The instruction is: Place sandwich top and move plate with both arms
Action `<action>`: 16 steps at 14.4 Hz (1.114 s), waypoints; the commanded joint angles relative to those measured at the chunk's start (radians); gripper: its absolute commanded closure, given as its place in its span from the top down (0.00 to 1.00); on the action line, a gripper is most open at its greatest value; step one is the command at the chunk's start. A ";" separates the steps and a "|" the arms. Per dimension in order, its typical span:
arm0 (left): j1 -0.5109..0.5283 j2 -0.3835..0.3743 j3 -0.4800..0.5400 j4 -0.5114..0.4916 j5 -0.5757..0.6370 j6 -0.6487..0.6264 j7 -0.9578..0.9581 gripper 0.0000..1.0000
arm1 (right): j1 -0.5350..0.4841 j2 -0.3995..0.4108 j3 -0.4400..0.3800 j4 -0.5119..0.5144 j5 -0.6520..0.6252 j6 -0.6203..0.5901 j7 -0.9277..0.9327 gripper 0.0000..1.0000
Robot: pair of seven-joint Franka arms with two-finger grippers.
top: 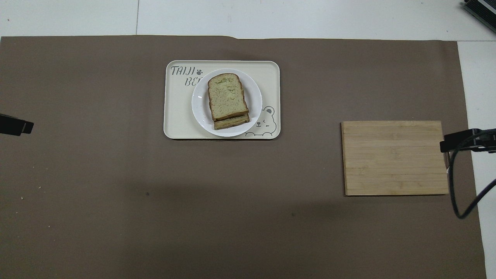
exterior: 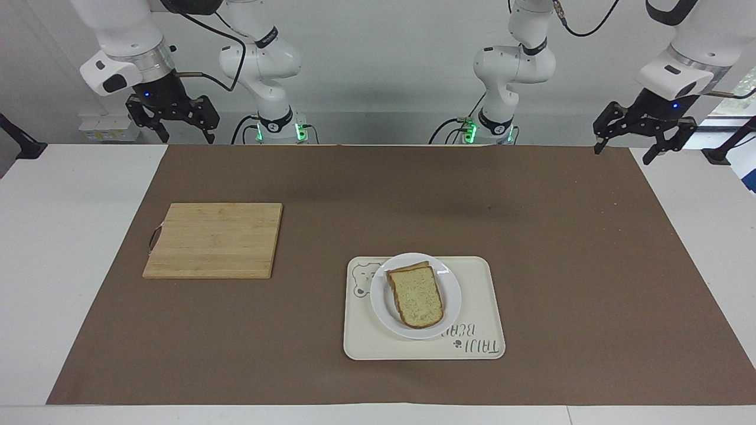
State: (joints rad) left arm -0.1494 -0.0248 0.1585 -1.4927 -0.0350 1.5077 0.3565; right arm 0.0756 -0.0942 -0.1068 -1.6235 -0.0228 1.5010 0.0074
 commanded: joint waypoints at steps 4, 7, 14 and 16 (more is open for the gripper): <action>-0.004 0.002 0.001 0.141 0.033 -0.198 -0.033 1.00 | 0.000 -0.010 0.002 -0.019 0.000 0.024 -0.003 1.00; -0.007 0.000 -0.005 0.161 0.032 -0.242 -0.063 1.00 | -0.002 -0.010 0.002 -0.021 0.001 0.024 -0.004 1.00; -0.025 -0.067 -0.022 -0.009 0.026 -0.157 -0.182 1.00 | -0.002 -0.010 0.002 -0.021 0.001 0.024 -0.004 1.00; -0.025 -0.128 -0.024 -0.121 0.026 -0.071 -0.182 1.00 | -0.002 -0.010 0.002 -0.021 0.001 0.024 -0.004 1.00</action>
State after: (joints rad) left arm -0.1646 -0.0567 0.1359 -1.4668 -0.0205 1.3484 0.1930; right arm 0.0757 -0.0942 -0.1066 -1.6246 -0.0227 1.5011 0.0074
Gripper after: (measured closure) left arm 0.000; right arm 0.000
